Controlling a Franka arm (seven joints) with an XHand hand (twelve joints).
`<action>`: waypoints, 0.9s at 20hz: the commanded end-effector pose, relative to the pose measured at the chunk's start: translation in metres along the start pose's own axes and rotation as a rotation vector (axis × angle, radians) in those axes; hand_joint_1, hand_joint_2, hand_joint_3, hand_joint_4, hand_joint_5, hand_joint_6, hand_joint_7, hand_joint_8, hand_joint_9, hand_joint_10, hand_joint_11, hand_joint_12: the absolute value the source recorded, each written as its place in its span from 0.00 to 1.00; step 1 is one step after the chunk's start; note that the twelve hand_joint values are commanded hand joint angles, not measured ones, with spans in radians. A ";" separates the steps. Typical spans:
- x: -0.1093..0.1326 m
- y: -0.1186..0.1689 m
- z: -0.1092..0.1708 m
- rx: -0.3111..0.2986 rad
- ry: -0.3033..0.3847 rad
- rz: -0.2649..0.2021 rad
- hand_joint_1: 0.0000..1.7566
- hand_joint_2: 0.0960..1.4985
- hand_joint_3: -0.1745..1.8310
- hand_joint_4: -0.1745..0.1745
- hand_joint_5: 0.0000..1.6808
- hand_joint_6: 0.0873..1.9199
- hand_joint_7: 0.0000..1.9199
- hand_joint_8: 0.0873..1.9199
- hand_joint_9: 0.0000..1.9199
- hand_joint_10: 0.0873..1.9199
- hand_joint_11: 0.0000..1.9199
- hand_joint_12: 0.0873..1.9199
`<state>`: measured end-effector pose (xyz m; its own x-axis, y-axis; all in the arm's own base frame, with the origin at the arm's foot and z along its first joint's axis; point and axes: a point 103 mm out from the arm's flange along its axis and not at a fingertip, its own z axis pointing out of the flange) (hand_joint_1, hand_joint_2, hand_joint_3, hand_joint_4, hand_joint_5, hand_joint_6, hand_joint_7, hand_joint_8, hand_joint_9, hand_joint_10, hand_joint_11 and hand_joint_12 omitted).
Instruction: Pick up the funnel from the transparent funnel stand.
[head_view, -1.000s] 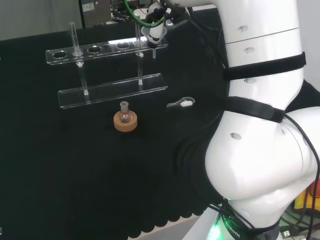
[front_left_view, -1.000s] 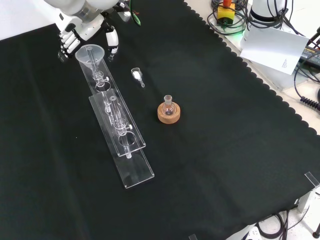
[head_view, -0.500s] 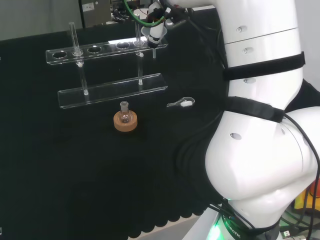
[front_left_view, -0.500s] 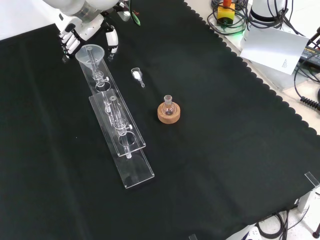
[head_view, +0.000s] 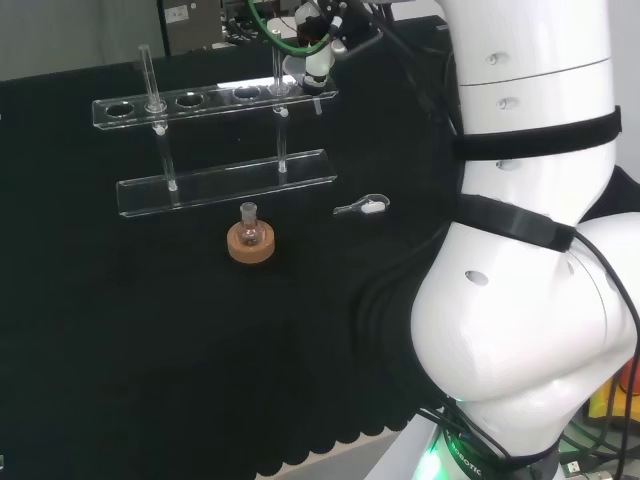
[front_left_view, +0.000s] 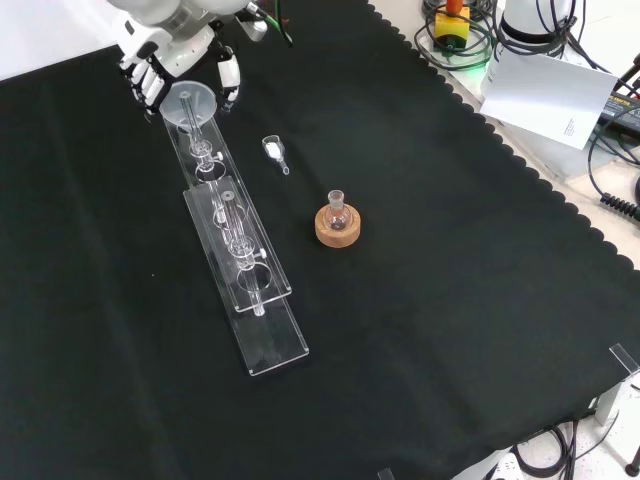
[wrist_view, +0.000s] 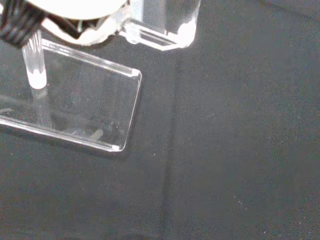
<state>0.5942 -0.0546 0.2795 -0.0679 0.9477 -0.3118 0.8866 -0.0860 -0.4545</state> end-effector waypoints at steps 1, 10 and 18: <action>-0.002 -0.010 -0.015 -0.071 -0.005 0.012 0.54 0.36 0.46 0.48 0.29 0.36 0.27 0.43 0.18 0.30 0.00 0.73; -0.011 -0.040 -0.037 -0.118 0.014 0.039 0.53 0.38 0.47 0.49 0.33 0.42 0.29 0.43 0.21 0.29 0.00 0.74; -0.022 -0.088 -0.056 -0.176 0.043 0.058 0.53 0.38 0.47 0.48 0.33 0.43 0.29 0.43 0.21 0.29 0.00 0.74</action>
<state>0.5672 -0.0512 0.3492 -0.0207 0.9511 -0.3081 0.9433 -0.0836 -0.3212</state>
